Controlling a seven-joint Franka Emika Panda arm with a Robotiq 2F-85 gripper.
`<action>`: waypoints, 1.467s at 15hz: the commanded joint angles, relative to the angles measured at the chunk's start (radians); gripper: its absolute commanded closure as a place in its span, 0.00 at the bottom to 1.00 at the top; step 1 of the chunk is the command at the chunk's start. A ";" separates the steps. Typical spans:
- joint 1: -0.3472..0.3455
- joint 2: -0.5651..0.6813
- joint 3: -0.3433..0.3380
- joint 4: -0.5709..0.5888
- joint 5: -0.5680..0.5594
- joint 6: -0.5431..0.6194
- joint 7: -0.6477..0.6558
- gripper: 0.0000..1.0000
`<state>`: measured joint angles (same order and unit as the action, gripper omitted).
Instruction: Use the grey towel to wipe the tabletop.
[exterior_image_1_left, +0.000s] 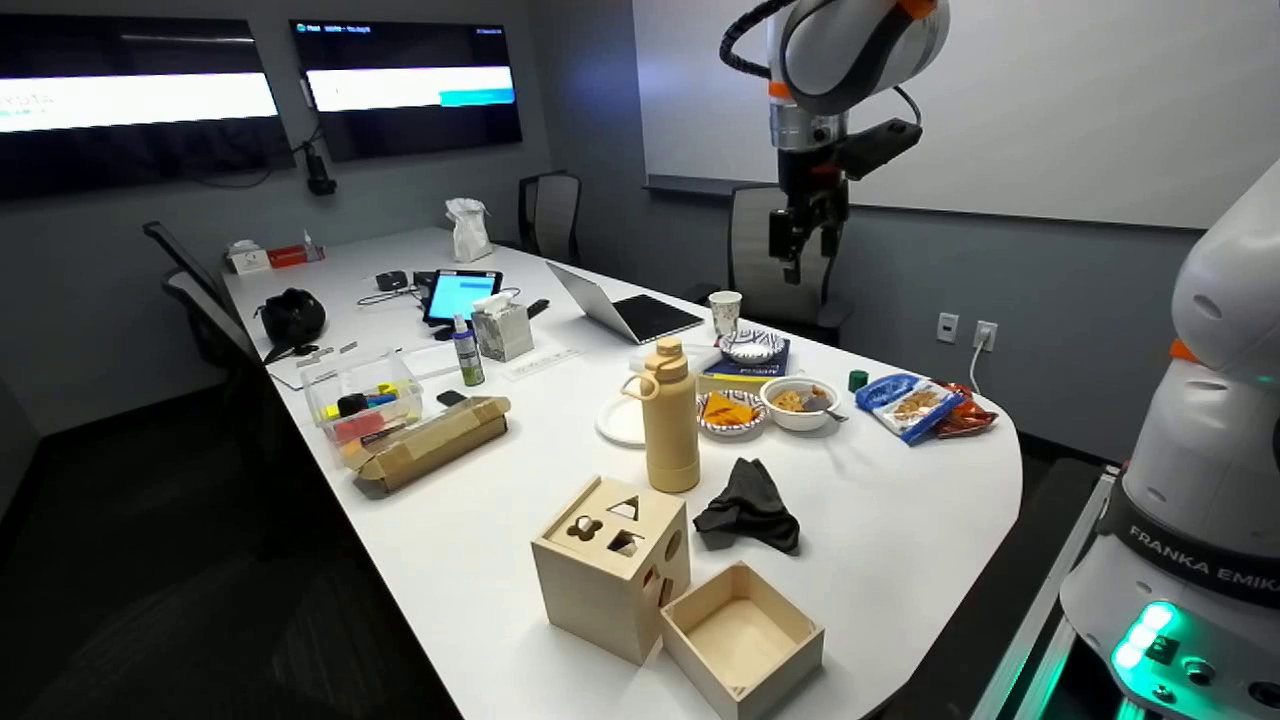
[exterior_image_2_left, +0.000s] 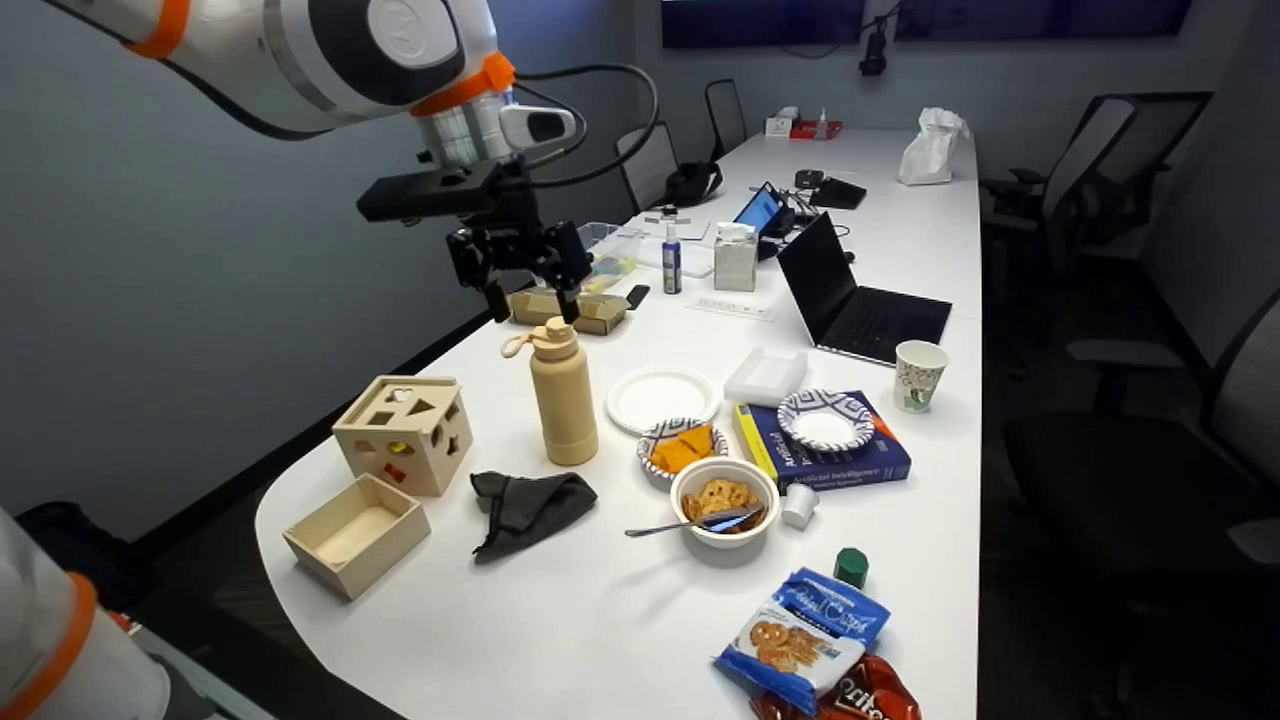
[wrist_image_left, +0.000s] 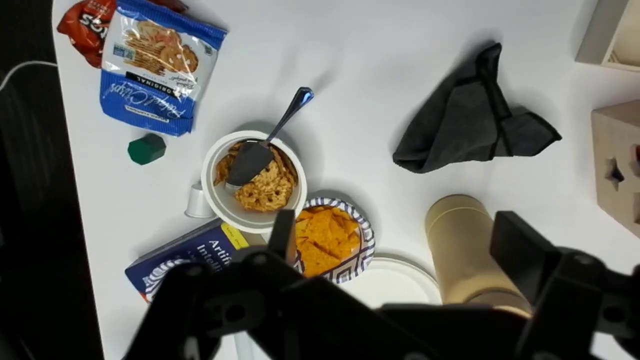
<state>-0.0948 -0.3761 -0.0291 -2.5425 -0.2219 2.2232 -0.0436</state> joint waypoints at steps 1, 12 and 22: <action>0.035 0.083 0.052 -0.075 0.006 0.099 0.123 0.00; 0.121 0.653 0.058 -0.161 0.083 0.784 0.387 0.00; 0.177 0.949 0.034 0.005 0.284 0.930 0.312 0.51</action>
<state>0.0643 0.5016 0.0056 -2.5980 0.0123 3.1340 0.2953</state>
